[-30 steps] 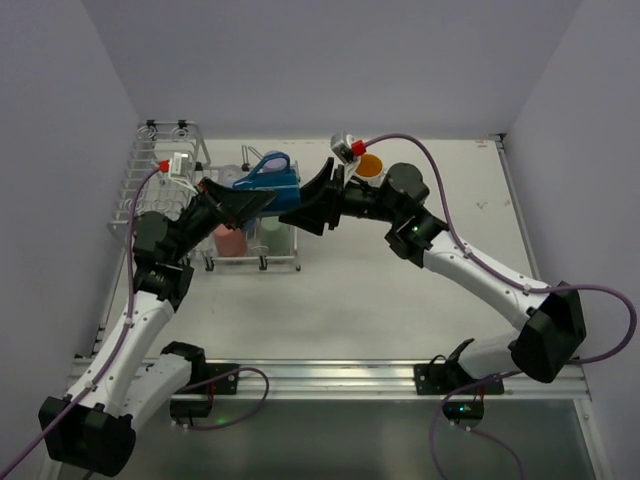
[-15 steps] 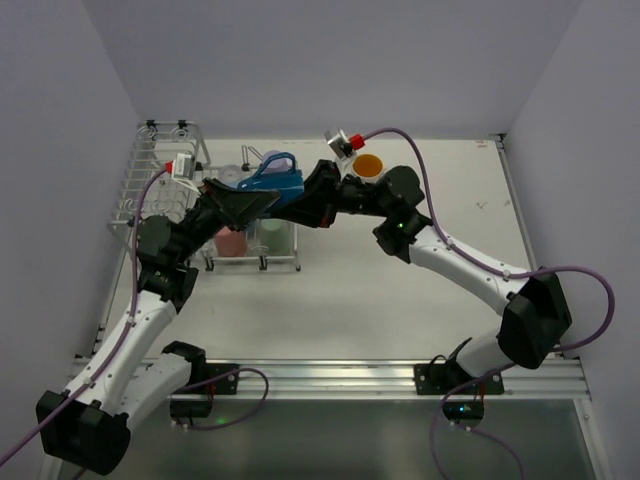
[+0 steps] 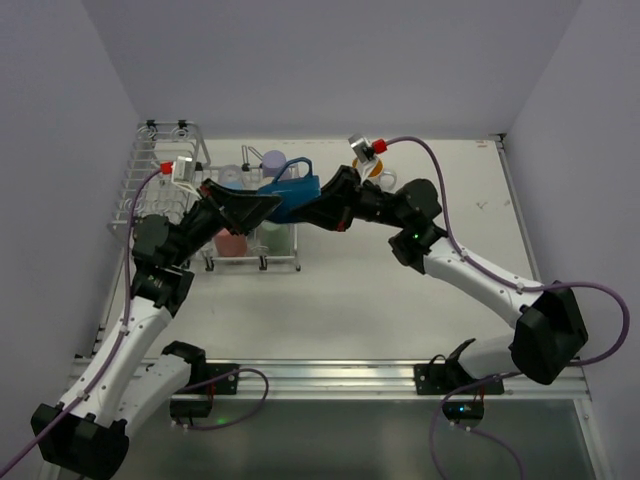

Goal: Unload the cups from the dish rack

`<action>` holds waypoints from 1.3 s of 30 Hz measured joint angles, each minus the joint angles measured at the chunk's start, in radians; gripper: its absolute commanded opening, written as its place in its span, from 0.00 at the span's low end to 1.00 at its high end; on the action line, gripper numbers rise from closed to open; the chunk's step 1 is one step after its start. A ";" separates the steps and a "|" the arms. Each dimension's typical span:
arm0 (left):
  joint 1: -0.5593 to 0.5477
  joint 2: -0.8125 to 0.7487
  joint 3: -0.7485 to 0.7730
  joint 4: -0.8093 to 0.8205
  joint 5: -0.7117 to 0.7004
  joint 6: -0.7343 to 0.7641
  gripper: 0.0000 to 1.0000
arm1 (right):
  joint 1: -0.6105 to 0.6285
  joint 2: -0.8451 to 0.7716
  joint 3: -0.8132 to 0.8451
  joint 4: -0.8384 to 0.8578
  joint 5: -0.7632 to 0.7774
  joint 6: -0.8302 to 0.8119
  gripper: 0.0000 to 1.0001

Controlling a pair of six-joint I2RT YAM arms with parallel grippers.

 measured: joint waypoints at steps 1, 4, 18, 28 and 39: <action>0.000 -0.002 0.002 0.000 0.001 0.007 1.00 | -0.004 -0.008 -0.007 0.001 0.002 0.005 0.00; 0.000 -0.002 0.011 -0.012 0.002 0.037 1.00 | -0.016 -0.032 -0.029 0.000 0.010 0.015 0.00; 0.000 -0.070 0.143 -0.234 -0.093 0.266 1.00 | -0.246 -0.154 -0.124 -0.154 0.015 0.025 0.00; -0.002 -0.219 0.159 -0.496 -0.264 0.525 1.00 | -0.519 -0.190 0.031 -0.720 0.213 -0.250 0.00; -0.002 -0.255 0.059 -0.604 -0.310 0.725 1.00 | -0.571 0.232 0.550 -1.224 0.695 -0.548 0.00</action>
